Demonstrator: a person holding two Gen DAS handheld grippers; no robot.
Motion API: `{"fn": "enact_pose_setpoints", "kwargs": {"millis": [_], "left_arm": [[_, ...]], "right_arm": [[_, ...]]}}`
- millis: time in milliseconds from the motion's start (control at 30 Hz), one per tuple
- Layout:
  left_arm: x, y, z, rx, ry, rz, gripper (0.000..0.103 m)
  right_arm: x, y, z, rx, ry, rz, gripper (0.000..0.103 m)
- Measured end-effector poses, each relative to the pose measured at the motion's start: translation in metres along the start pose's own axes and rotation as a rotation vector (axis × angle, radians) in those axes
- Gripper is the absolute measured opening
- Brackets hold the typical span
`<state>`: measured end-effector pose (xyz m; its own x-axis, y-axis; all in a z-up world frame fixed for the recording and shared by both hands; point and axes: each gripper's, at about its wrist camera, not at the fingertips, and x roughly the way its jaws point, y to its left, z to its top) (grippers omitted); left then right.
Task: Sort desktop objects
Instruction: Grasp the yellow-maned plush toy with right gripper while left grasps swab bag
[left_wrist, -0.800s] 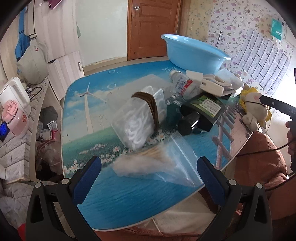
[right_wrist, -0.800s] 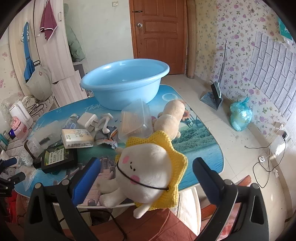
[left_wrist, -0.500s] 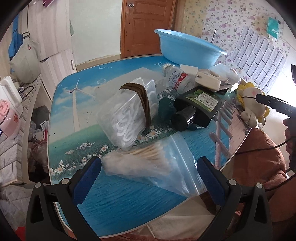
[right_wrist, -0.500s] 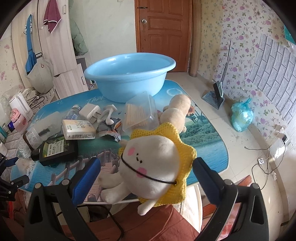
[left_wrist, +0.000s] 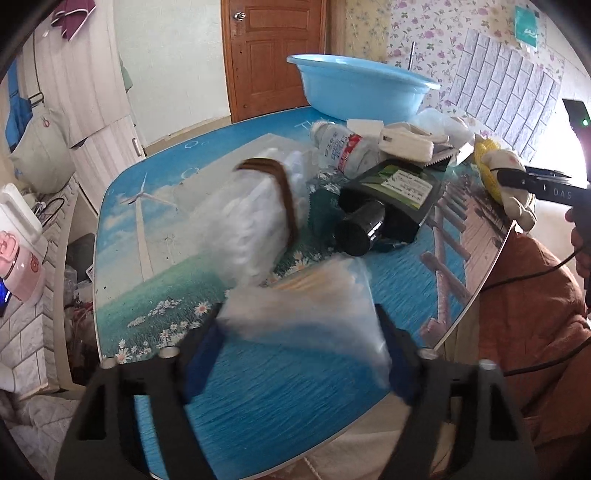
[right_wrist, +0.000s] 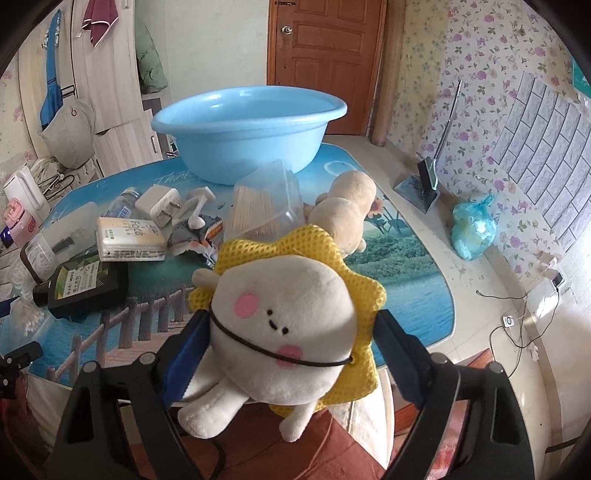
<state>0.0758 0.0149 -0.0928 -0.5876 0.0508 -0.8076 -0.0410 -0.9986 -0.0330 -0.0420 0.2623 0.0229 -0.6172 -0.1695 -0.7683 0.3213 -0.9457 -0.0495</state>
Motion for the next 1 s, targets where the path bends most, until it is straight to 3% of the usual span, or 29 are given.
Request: {"fn": "enact_pose_setpoints", "kwargs": {"millis": [133, 267, 367, 433, 467, 500, 667, 767, 800, 1000], "left_arm": [[0.001, 0.004, 0.002, 0.009, 0.012, -0.032, 0.069], [0.007, -0.005, 0.003, 0.033, 0.027, -0.028, 0.090], [0.009, -0.009, 0.005, 0.026, 0.024, -0.019, 0.093], [0.005, -0.009, 0.004, 0.024, 0.007, -0.009, 0.080], [0.003, -0.009, 0.004, 0.024, 0.000, -0.003, 0.063], [0.002, -0.008, 0.004, 0.020, -0.003, 0.015, 0.058], [-0.007, -0.010, 0.006, 0.017, -0.004, 0.025, 0.048], [-0.019, -0.010, 0.011, 0.006, -0.036, 0.025, 0.037], [-0.023, -0.010, 0.013, -0.049, -0.053, 0.061, 0.036], [-0.047, -0.007, 0.031, -0.047, -0.125, 0.055, 0.034]], "right_arm": [[-0.005, -0.001, 0.000, -0.002, -0.012, 0.037, 0.073], [-0.007, -0.002, 0.000, 0.016, -0.016, 0.097, 0.070], [-0.010, 0.000, 0.001, 0.012, -0.021, 0.111, 0.069], [-0.012, 0.000, 0.002, 0.018, -0.028, 0.120, 0.069], [-0.014, -0.001, 0.002, 0.023, -0.033, 0.122, 0.069], [-0.015, -0.002, 0.003, 0.026, -0.038, 0.122, 0.069], [-0.023, -0.004, 0.007, 0.036, -0.063, 0.142, 0.069], [-0.028, -0.001, 0.011, 0.026, -0.078, 0.156, 0.069], [-0.030, 0.000, 0.011, 0.023, -0.085, 0.158, 0.069], [-0.042, -0.003, 0.020, 0.025, -0.133, 0.175, 0.068]]}}
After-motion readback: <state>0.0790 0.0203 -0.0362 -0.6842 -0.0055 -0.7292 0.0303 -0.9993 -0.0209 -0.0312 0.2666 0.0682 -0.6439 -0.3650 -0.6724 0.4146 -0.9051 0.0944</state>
